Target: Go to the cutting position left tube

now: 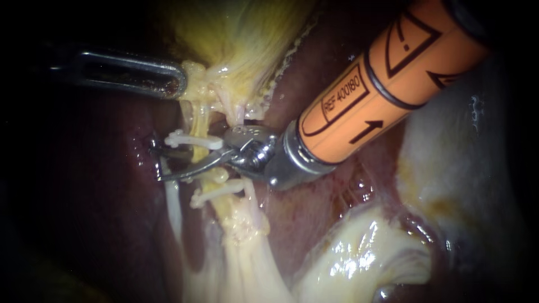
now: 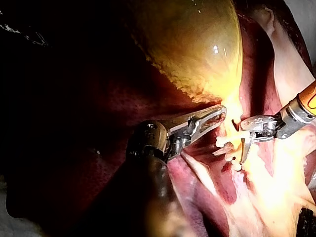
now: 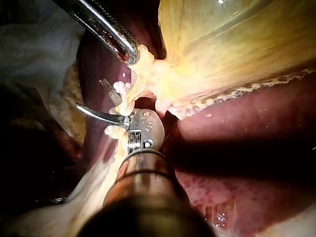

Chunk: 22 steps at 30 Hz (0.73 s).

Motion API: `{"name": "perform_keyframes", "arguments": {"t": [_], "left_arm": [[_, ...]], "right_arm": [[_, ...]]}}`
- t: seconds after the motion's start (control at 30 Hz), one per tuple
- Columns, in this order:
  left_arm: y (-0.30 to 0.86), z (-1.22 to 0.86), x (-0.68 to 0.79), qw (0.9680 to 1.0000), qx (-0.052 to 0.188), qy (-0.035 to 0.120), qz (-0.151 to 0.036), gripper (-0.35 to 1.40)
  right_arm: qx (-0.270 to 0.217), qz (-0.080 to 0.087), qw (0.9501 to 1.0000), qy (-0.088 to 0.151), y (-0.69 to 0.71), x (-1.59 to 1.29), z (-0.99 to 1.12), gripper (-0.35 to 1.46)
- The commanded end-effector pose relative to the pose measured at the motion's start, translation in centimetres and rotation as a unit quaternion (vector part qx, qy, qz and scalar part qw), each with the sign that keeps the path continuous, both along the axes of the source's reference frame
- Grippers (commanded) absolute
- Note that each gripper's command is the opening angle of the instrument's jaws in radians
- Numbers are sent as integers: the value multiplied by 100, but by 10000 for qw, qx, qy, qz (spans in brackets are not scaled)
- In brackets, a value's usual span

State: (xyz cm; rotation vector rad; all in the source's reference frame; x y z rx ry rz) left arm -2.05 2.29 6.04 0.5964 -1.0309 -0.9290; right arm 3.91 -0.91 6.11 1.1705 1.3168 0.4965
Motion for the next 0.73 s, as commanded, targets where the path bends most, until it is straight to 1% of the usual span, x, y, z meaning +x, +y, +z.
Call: {"name": "perform_keyframes", "arguments": {"t": [0.03,0.27,0.33,0.73], "left_arm": [[0,0,1,10000,-1,-4,4,-35],[0,0,1,10000,0,-4,5,-35],[0,0,1,10000,0,-5,5,-35],[0,0,1,10000,1,-5,5,-35]], "right_arm": [[13,-25,10000,26,0,0,-6,124],[98,-101,9997,184,-3,3,-30,124],[103,-108,9997,189,-3,4,-34,124],[104,-110,9997,190,-3,2,-33,124]]}}
